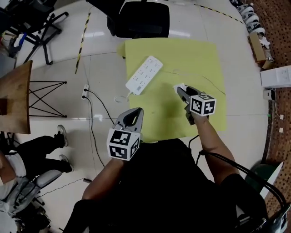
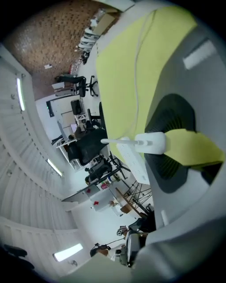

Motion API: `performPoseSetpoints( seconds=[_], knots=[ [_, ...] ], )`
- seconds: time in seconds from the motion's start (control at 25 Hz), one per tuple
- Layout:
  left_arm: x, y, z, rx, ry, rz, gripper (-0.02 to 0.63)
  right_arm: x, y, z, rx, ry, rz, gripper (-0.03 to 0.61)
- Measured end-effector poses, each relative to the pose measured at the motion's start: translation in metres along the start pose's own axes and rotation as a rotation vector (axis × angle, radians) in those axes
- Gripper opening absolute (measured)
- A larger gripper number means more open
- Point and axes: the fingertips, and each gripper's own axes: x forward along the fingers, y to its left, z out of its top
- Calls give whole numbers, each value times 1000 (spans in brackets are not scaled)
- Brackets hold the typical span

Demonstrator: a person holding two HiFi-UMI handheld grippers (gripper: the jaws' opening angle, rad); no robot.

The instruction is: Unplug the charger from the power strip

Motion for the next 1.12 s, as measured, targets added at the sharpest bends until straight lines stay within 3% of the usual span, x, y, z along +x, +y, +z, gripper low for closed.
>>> performPoseSetpoints(
  seconds=[0.24,0.44,0.6,0.8,1.12],
  knots=[
    [12,-32,1,30,26,-88,8,-45,-32,-65,283,-4,-33,138],
    [23,-57,5,76,46,-159,8,-75,-64,-103,561,-75,-90,138],
    [24,-70,3,102,60,-188,8,-87,-78,-123,742,-124,-67,138],
    [26,-77,8,108,57,-196,8,-88,-80,-130,813,-130,-20,141],
    [20,-79,6,103,34,-188,8,-97,-84,-139,739,-86,-86,232]
  ],
)
